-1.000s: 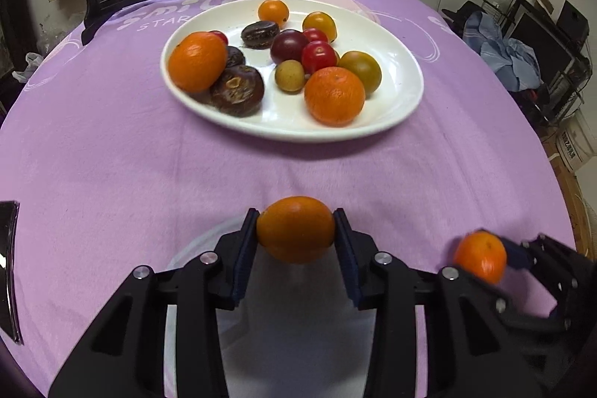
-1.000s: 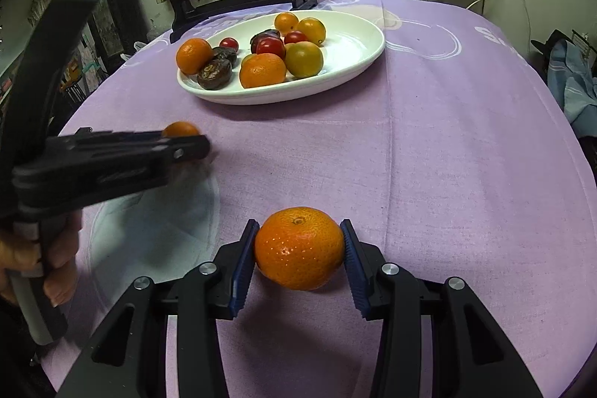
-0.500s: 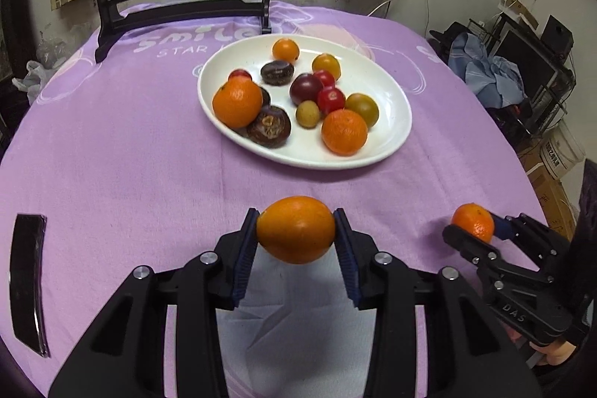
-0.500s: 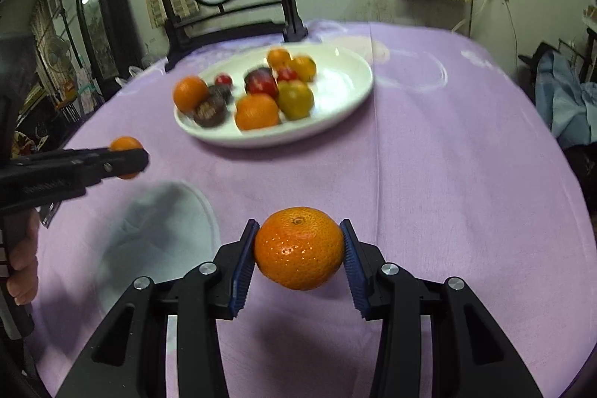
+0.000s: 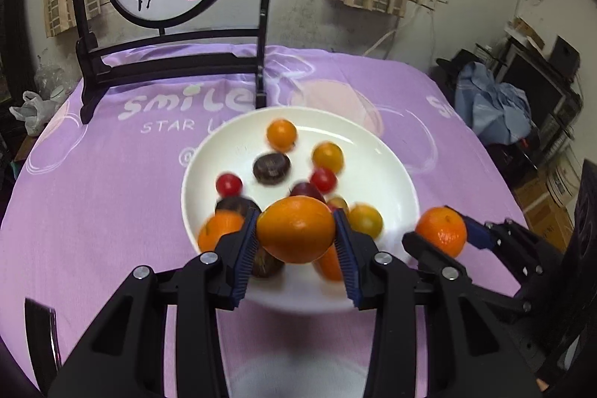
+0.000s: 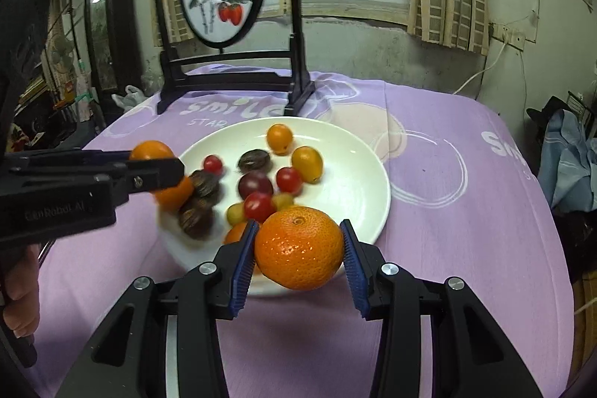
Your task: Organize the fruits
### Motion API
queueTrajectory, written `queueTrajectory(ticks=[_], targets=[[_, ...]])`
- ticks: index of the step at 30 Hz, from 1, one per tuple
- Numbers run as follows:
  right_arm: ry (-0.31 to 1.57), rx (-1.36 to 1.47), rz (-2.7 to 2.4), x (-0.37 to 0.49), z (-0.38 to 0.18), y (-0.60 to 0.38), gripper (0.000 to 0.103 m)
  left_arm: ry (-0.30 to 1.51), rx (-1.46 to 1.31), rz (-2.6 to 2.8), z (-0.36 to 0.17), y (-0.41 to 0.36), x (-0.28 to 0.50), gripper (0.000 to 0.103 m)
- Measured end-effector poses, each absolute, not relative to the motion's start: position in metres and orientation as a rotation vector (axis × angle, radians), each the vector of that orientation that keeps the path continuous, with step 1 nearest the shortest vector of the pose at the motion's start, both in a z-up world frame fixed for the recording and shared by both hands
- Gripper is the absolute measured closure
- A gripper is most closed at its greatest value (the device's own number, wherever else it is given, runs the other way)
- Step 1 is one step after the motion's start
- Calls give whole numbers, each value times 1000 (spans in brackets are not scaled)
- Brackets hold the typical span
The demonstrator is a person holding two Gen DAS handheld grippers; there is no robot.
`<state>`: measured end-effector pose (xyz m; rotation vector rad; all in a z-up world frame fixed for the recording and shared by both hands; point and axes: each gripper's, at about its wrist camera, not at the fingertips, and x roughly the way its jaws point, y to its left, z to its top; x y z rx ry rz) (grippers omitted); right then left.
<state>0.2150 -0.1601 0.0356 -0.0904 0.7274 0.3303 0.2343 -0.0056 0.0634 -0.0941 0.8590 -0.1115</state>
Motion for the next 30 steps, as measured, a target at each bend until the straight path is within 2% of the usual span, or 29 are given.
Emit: queueTrajectory(ticks=[8,9,10,11,14,19,20,21,22,30], targets=[[768,-43,286,267,17,-158,57,896,-67,-42,39,-4,285,63],[763,-33,288,269,18,-158,50,894,-63,-46,37,-5,288,59],[745,-15,280,269,20,-160,44,891,-67,-44,36,-6,289,46],[738,-5,274,267,21,-161,44,881,-70,-33,36,-6,289,34],[736,16,277,258,25,-167,44,826,-56,-20,44,-10,276,26],[756,-50,227,225,27,-176,44,781,-47,4,57,-9,239,17],[762,-49,216,218,27,-179,41,773,-53,8,58,-9,231,17],[767,-42,208,209,27,-182,31,766,-56,6,58,-10,221,17],[771,-33,206,196,26,-183,27,766,-50,-3,58,-12,211,16],[785,-84,175,133,12,-181,18,777,-43,-14,43,-17,139,13]])
